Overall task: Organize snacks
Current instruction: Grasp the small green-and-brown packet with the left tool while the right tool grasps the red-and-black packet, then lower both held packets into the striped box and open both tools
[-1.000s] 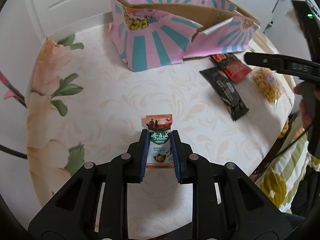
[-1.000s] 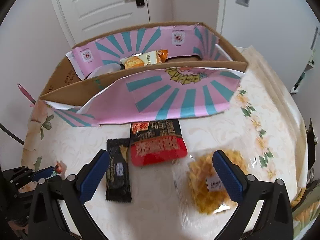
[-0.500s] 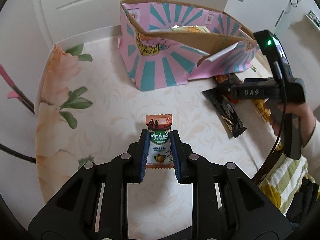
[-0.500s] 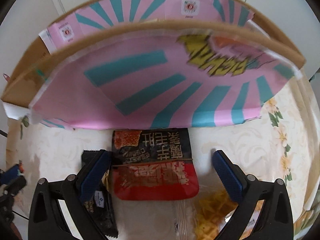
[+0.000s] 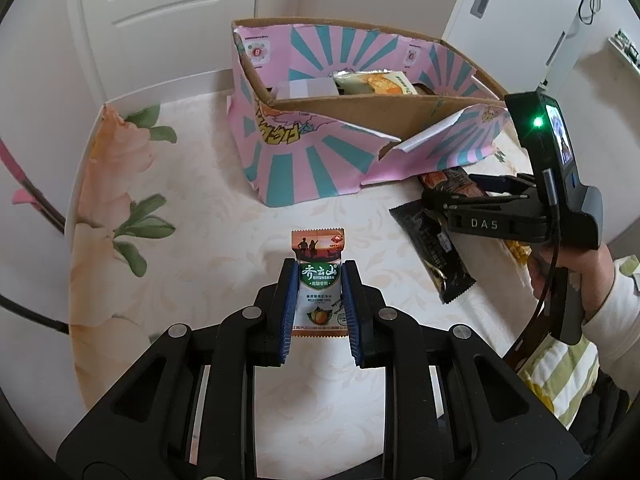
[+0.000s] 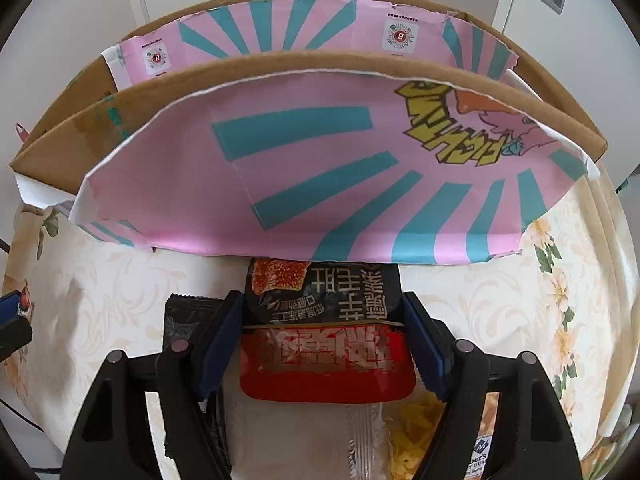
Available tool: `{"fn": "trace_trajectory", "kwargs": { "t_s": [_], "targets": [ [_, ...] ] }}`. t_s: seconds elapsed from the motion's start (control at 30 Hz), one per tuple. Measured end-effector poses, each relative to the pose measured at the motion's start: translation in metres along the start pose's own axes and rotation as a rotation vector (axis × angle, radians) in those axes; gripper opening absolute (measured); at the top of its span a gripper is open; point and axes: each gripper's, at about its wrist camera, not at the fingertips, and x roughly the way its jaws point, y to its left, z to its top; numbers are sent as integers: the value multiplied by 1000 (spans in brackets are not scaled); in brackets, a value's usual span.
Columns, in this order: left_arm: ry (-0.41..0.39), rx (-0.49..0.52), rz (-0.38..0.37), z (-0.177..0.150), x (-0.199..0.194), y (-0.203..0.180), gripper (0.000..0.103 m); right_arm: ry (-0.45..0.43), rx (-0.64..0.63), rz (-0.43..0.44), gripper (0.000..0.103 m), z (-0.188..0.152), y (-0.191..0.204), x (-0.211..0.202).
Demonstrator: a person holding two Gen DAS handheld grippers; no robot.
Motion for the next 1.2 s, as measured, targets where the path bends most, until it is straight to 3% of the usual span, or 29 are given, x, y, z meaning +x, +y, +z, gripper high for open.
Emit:
{"fn": "trace_trajectory", "kwargs": {
  "t_s": [0.33, 0.8, 1.2],
  "targets": [
    [-29, 8, 14, 10, -13, -10, 20, -32, 9, 56, 72, -20, -17, -34],
    [-121, -11, 53, 50, -63, -55, 20, -117, -23, 157, 72, -12, -34, -118],
    [-250, -34, 107, 121, -84, -100, 20, -257, -135, 196, 72, 42, -64, -175]
  ]
}}
